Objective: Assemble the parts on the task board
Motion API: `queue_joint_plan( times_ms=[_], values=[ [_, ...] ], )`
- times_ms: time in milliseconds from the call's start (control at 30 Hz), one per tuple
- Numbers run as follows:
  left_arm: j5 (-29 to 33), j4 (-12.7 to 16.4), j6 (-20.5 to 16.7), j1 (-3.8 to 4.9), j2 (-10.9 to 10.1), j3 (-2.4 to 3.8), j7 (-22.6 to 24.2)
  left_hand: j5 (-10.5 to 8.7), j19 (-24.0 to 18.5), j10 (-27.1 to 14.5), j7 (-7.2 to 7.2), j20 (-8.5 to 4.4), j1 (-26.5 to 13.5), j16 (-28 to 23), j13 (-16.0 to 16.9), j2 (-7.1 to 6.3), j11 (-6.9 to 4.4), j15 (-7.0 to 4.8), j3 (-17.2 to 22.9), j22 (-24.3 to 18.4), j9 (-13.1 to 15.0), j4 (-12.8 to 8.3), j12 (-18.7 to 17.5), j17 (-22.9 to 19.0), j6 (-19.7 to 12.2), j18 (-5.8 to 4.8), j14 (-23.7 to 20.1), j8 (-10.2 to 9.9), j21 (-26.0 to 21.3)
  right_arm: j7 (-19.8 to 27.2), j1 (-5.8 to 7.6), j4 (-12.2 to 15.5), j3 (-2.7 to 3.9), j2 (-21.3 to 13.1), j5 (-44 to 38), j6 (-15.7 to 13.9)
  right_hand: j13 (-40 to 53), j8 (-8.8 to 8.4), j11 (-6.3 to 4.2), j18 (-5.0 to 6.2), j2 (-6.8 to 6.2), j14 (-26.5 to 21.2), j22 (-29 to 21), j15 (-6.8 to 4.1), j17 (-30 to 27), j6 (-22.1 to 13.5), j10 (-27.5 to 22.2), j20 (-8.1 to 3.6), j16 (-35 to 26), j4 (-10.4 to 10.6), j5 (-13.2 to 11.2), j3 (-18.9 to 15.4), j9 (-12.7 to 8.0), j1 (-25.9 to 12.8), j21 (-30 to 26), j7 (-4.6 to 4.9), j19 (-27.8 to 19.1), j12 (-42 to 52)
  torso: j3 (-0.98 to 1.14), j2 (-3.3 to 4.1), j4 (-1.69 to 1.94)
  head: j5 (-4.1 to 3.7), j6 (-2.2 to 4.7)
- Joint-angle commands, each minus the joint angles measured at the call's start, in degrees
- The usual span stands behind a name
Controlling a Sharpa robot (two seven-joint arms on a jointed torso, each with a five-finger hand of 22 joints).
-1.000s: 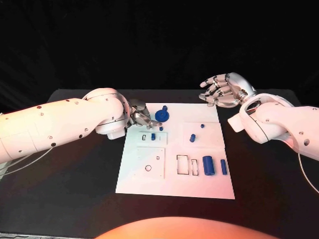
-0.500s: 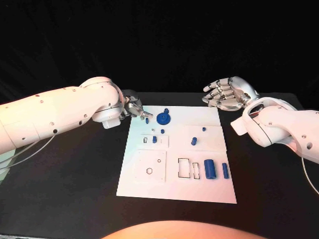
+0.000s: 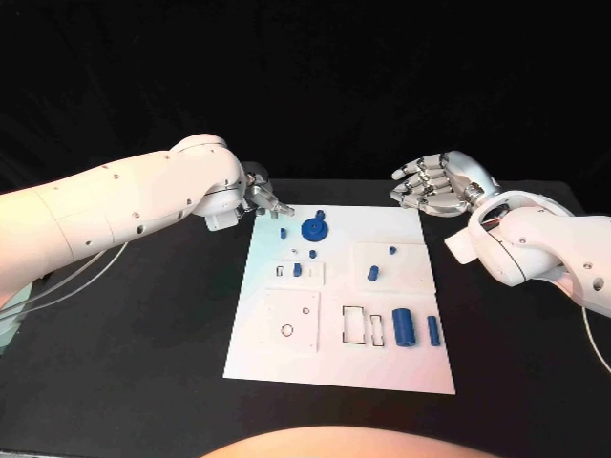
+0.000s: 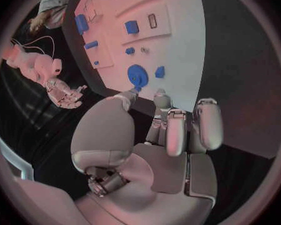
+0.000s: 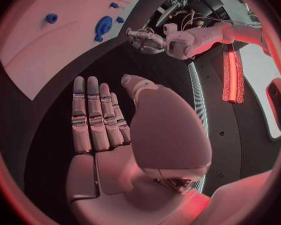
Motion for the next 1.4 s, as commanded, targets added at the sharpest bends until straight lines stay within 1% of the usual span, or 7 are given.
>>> queue_joint_plan(
  times_ms=[33,233,333,633,833,1100,1400],
  values=[
    [-0.4,-1.6,4.1,0.05,1.1,-0.26,1.2,0.23,0.5,0.4,-0.13,-0.12,0.2,0.2,0.1,0.42,-0.13,0.30,-0.3,0.2,-0.1,0.0,0.5,12.3,0.8,0.25,4.9,0.3,0.3,1.0,-0.02,0.2,0.01,0.0,0.1,0.8,-0.2,-0.39,0.01,0.30,0.00,0.2,-0.2,0.10,-0.1,0.3,0.4,-0.02,-0.3,-0.2,0.2,0.3,-0.1,-0.5,-0.2,1.04,-0.1,-0.3,0.01,0.09,-0.06,0.12,-0.01],
    [-0.7,-4.2,4.9,-0.06,2.7,-0.65,1.3,0.21,0.6,0.4,-0.24,-0.12,0.3,0.3,0.2,0.49,-0.21,0.25,-0.3,0.3,-0.1,0.0,0.5,12.3,1.1,0.23,4.9,0.6,0.4,0.9,-0.02,0.4,0.01,0.0,0.1,0.8,-0.3,-0.43,0.04,0.30,0.00,0.2,-0.4,0.13,-0.2,0.3,0.4,0.00,-0.4,-0.2,0.2,0.3,-0.1,-0.6,-0.2,1.08,-0.1,-0.4,-0.03,0.07,-0.06,-0.05,-0.19],
    [-0.9,-5.2,5.1,-0.08,3.2,-0.75,1.3,-0.06,0.6,0.3,-0.36,-0.16,-0.6,0.3,0.1,0.12,-0.31,0.15,-1.2,0.3,-0.1,0.1,0.6,12.3,1.3,0.24,4.9,0.9,0.4,0.8,-0.01,0.5,0.01,-0.1,0.1,0.9,-0.6,-0.56,0.14,0.28,-0.04,0.1,-0.8,0.21,-0.5,0.2,0.4,0.06,-0.6,-0.3,0.2,0.2,-0.2,-0.7,-0.3,1.20,-0.2,-0.6,0.00,0.02,0.00,-0.10,-0.23],
    [-1.0,-6.3,6.3,-0.14,4.0,-1.08,1.4,-0.08,0.7,0.4,-0.39,-0.18,-1.0,0.4,0.2,0.04,-0.33,0.13,-1.6,0.4,-0.1,0.1,0.8,12.4,1.3,0.22,4.9,1.0,0.5,0.7,-0.01,0.6,0.01,0.0,0.1,0.8,-0.9,-0.68,0.24,0.26,-0.02,0.0,-1.3,0.33,-0.8,0.2,0.4,0.16,-0.9,-0.4,0.2,0.2,-0.3,-0.8,-0.3,1.32,-0.4,-0.8,0.03,-0.06,0.05,-0.14,-0.37],
    [-0.8,-7.5,7.1,-0.48,4.6,-1.69,1.5,0.20,0.7,0.4,-0.47,-0.21,-0.2,0.4,0.2,0.58,-0.41,0.08,-1.4,0.5,-0.2,-0.1,0.8,12.5,1.3,0.21,4.9,1.1,0.5,0.8,-0.01,0.7,0.01,0.0,0.1,0.8,-1.0,-0.70,0.26,0.26,0.01,-0.1,-1.4,0.36,-0.9,0.2,0.5,0.19,-1.0,-0.4,0.2,0.2,-0.3,-0.8,-0.3,1.34,-0.4,-0.8,0.01,-0.05,0.09,-0.18,-0.43],
    [-0.5,-8.7,7.3,-0.82,5.2,-1.94,1.8,0.29,0.8,0.4,-0.49,-0.23,0.6,0.4,0.2,1.10,-0.45,0.04,-1.0,0.6,-0.2,-0.1,0.9,12.5,1.2,0.17,4.9,1.2,0.6,0.8,-0.01,0.8,0.02,0.0,0.1,0.7,-1.1,-0.74,0.30,0.26,0.04,-0.1,-1.6,0.41,-1.0,0.2,0.5,0.23,-1.1,-0.4,0.3,0.1,-0.3,-0.9,-0.3,1.38,-0.5,-0.9,0.01,-0.03,-0.07,-0.17,-0.54],
    [0.0,-9.4,7.8,-1.14,5.6,-2.16,2.2,0.28,0.8,0.4,-0.61,-0.24,1.9,0.5,0.2,1.80,-0.54,-0.02,-0.4,0.7,-0.2,-0.2,1.1,12.6,1.5,0.17,5.0,1.6,0.6,0.8,-0.01,0.8,0.02,0.1,0.1,0.7,-1.1,-0.77,0.32,0.26,0.04,-0.2,-1.7,0.43,-1.1,0.2,0.5,0.26,-1.1,-0.4,0.4,0.1,-0.3,-0.9,-0.3,1.39,-0.5,-0.9,0.02,-0.11,0.14,-0.44,-0.73]
  ],
)
